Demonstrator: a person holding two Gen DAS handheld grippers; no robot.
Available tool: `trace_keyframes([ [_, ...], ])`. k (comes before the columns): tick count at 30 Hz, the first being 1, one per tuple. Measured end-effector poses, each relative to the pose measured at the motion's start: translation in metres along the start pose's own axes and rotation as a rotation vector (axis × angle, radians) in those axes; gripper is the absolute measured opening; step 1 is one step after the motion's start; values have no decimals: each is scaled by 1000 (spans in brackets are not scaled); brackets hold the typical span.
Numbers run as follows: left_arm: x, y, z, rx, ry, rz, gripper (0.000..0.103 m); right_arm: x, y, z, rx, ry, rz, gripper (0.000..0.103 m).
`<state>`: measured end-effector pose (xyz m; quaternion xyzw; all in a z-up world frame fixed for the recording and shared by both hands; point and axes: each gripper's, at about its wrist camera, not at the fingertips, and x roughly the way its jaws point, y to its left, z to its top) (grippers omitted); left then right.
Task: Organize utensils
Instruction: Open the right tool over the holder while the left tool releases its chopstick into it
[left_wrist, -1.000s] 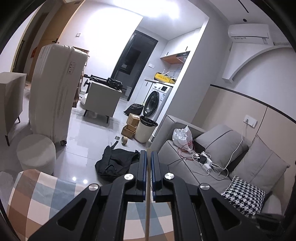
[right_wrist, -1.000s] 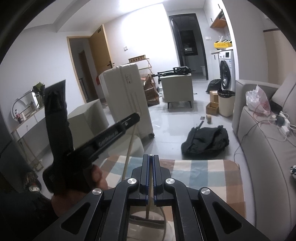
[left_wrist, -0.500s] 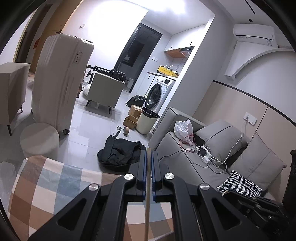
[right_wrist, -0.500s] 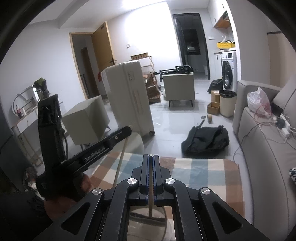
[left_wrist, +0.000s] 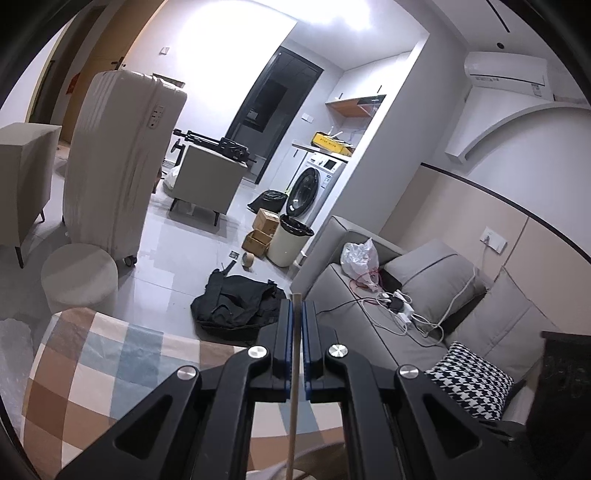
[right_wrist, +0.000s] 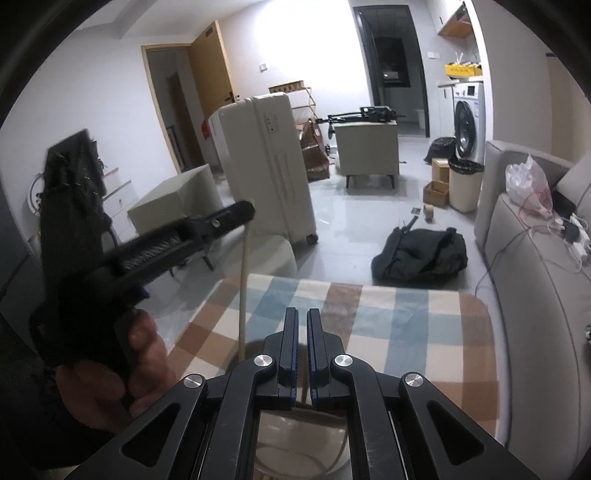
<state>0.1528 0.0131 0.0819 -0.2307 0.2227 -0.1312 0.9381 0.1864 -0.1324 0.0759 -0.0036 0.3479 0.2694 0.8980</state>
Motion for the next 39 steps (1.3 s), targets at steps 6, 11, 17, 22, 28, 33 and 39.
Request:
trace_keyframes([
  [6,-10,-11,-7,49,1,5,0,-16,-14,-9,93,15,8,24],
  [11,-19,-17,-16,92,0,26,0,-42,-21,-15,156,-12,8,50],
  [17,-28,-21,-30,166,20,64,0,-59,-25,-19,188,-25,-3,51],
  [22,-35,-28,-36,237,99,33,1,-70,-27,-24,224,-26,0,51],
  [28,-59,-26,-33,212,178,52,63,-85,-22,-32,231,-27,-4,52],
  [33,-82,-25,-38,172,203,121,65,-102,-13,-46,231,-22,-30,58],
  [39,-109,-31,-51,170,236,192,75,-123,-1,-67,226,-7,-52,63],
])
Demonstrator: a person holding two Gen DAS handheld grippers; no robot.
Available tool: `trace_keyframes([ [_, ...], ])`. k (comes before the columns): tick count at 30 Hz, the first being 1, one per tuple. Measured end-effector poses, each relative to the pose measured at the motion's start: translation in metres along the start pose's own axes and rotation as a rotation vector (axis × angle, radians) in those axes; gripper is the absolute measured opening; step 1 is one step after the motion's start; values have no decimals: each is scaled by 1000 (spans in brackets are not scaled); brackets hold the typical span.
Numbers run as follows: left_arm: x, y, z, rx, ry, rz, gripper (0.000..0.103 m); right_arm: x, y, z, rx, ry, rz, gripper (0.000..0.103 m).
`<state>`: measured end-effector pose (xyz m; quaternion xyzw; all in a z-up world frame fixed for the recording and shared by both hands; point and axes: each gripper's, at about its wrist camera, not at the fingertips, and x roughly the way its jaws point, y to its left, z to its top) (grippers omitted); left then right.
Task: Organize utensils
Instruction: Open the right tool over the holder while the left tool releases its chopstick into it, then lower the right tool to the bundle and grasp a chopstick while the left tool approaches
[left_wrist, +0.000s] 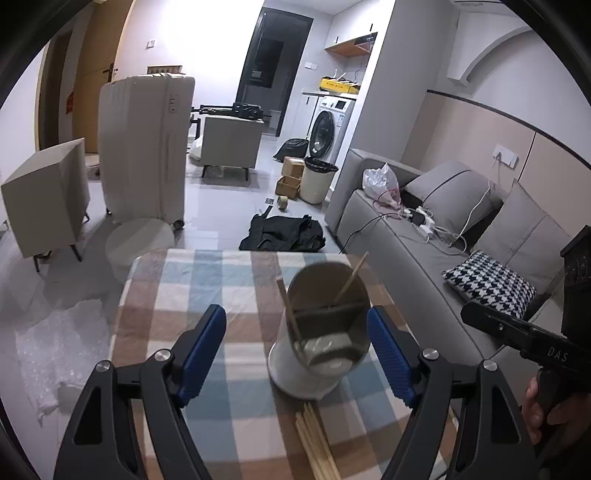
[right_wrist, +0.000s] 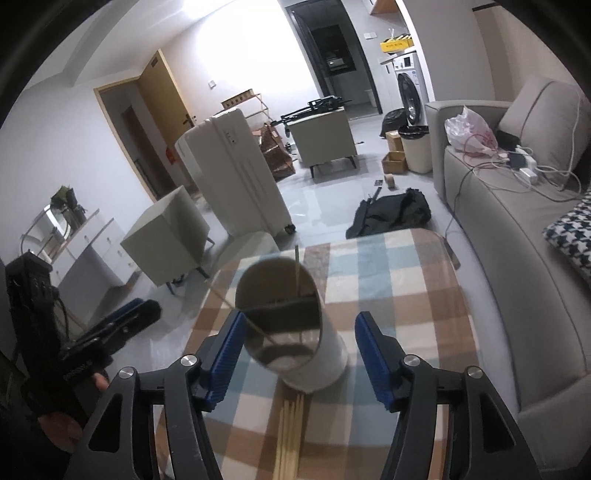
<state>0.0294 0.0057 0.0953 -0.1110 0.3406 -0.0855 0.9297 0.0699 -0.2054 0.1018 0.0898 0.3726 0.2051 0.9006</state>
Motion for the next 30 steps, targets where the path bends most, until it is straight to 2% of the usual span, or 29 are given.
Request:
trace_keyframes([
  [3,-8,-1,-8,-15,11,37,82,-9,3,-11,4,4,-4,71],
  [6,-15,-4,-16,-11,8,79,82,-13,8,-21,6,7,-6,77],
  [10,-20,-4,-31,7,6,130,83,-18,21,-37,-25,18,-4,78],
  [14,-23,2,-42,-7,16,135,83,-19,28,-50,-44,36,8,78],
  [18,-22,10,-50,-41,52,123,83,-9,37,-66,-89,97,7,78],
  [21,-19,15,-55,-44,75,143,83,5,40,-79,-105,155,-4,70],
  [24,-10,28,-60,-97,130,171,83,23,38,-89,-109,225,-23,60],
  [26,-4,37,-62,-149,167,162,83,42,36,-96,-105,284,-29,53],
  [30,5,51,-64,-201,217,202,83,85,32,-106,-120,399,-55,40],
])
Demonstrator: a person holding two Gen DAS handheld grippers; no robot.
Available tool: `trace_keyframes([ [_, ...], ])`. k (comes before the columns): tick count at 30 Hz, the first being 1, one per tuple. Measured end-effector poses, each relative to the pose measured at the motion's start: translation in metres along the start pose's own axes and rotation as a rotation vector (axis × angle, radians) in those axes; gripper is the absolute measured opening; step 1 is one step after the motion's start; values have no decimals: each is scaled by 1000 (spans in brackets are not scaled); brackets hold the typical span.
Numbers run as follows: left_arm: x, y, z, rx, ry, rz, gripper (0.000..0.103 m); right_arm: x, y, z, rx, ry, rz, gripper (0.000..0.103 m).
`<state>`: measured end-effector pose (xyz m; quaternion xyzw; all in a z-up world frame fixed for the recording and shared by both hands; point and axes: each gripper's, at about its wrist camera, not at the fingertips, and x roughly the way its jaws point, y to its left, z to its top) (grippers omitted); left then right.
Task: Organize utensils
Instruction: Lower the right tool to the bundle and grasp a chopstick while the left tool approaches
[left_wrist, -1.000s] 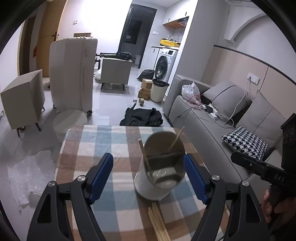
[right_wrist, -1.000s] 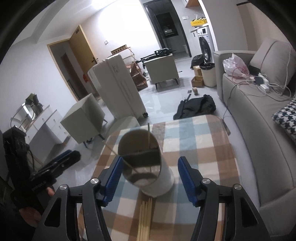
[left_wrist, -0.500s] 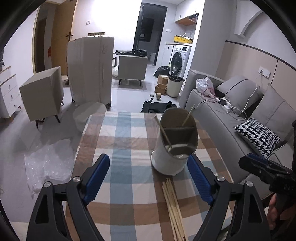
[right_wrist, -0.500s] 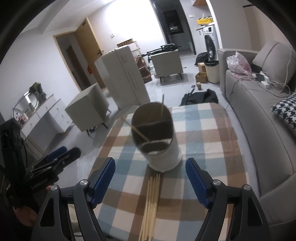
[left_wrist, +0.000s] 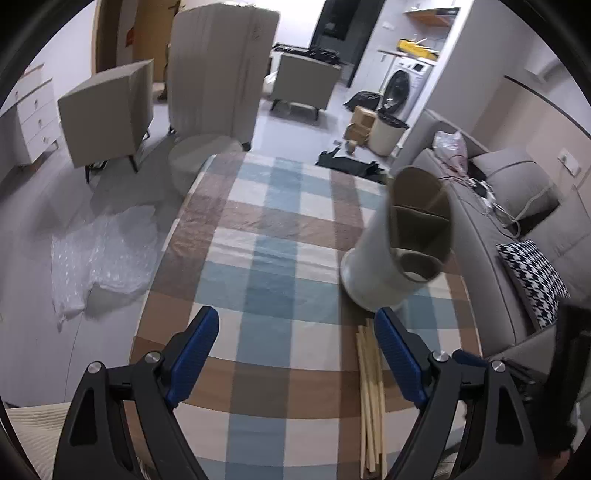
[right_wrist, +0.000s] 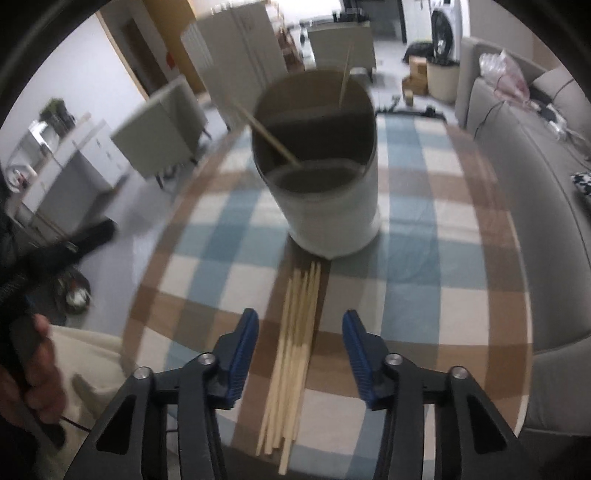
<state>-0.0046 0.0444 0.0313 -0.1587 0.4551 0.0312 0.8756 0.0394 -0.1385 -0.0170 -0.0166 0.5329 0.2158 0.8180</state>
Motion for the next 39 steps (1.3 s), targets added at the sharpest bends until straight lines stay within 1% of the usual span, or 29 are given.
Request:
trace_keyframes([
  [1,3,2,1,-6,9,12,83,7,1,1,-1,17,-1,35],
  [2,6,6,2,-15,20,11,83,19,2,3,-5,46,-7,34],
  [4,14,9,4,-21,52,20,83,40,4,6,-11,95,-19,27],
  [6,20,13,5,-18,80,12,83,58,5,9,-14,137,-49,23],
  [8,22,16,4,-22,97,29,83,72,5,13,-8,159,-63,21],
  [11,25,25,6,-50,124,20,83,88,6,16,-23,181,-99,17],
  [13,26,31,6,-71,140,13,83,95,9,19,-35,185,-108,17],
  [14,26,34,6,-82,147,20,83,100,11,19,-46,192,-127,16],
  [16,27,39,7,-95,151,14,83,107,13,19,-62,204,-154,9],
  [17,27,42,6,-98,157,25,83,109,14,19,-71,207,-183,10],
  [19,29,45,7,-105,168,26,83,109,15,20,-72,207,-192,6],
  [24,33,52,7,-149,194,14,83,102,2,17,-4,201,-183,6],
  [27,31,50,8,-142,189,5,83,101,-4,14,20,203,-171,6],
  [31,31,48,9,-120,183,12,83,104,0,17,-14,207,-170,6],
  [34,32,51,8,-130,192,18,83,109,9,17,-52,221,-197,6],
  [36,33,52,8,-132,194,23,83,109,13,18,-79,210,-223,7],
  [39,35,53,7,-130,204,32,83,109,16,23,-86,197,-232,7],
])
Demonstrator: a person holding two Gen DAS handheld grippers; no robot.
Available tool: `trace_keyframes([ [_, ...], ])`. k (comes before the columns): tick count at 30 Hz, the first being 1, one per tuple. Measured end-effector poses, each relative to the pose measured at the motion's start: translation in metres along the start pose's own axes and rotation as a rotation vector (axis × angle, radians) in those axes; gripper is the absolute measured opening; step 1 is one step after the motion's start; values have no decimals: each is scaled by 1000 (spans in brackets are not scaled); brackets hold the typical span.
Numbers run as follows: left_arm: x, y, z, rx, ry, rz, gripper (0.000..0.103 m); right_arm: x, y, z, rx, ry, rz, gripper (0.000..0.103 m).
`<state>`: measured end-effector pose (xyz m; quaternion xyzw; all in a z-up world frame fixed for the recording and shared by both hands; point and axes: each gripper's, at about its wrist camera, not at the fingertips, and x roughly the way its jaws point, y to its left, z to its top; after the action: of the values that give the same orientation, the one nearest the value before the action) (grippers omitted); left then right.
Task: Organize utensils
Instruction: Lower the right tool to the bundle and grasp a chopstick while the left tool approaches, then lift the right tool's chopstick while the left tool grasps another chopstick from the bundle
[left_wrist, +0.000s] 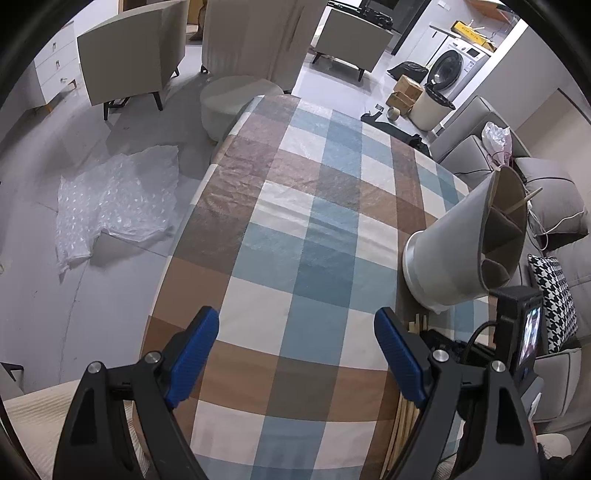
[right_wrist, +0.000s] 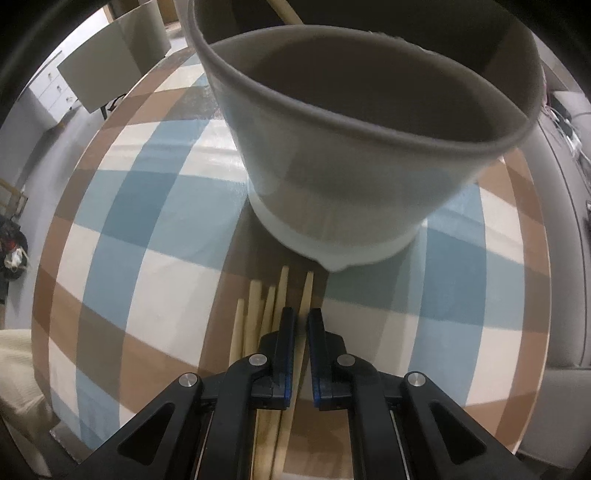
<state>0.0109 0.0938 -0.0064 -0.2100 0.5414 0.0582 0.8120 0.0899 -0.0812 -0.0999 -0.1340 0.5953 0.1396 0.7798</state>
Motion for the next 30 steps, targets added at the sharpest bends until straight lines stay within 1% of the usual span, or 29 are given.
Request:
trace_keyframes([
  [5,3,0,-1,6,9,16,83,-1,3,9,18,-26,-4,9],
  [7,5,-1,-1,14,14,24,83,-1,4,9,12,-35,1,4],
  [10,11,-4,-3,6,41,42,83,-3,-4,9,21,-44,48,4],
  [11,13,-6,-4,-3,51,40,83,-6,-6,8,28,-52,45,4],
  [12,14,-9,-5,1,53,36,83,-11,-11,6,48,-62,64,4],
  [13,14,-13,-6,14,53,39,83,-17,-22,7,68,-69,83,4],
  [14,17,-22,-9,48,52,52,83,-22,-26,7,83,-80,92,4],
  [16,20,-35,-17,105,48,72,83,-39,-36,4,104,-123,113,4],
  [17,23,-42,-22,131,59,81,83,-46,-41,1,117,-141,123,4],
  [19,29,-49,-30,154,86,67,83,-62,-55,-5,154,-178,159,4],
  [21,40,-58,-38,166,139,38,83,-74,-71,-13,200,-208,195,4],
  [24,55,-70,-49,178,213,6,83,-88,-94,-32,279,-230,244,3],
  [25,59,-74,-51,185,224,5,83,-85,-94,-30,302,-232,262,3],
  [26,61,-77,-54,190,233,6,83,-85,-99,-36,323,-236,272,3],
  [28,64,-83,-57,193,240,-14,82,-89,-117,-44,365,-248,307,3],
  [29,65,-87,-58,197,243,-12,82,-93,-125,-47,383,-252,317,3],
  [30,67,-90,-59,202,247,-14,79,-97,-132,-50,401,-258,330,3],
])
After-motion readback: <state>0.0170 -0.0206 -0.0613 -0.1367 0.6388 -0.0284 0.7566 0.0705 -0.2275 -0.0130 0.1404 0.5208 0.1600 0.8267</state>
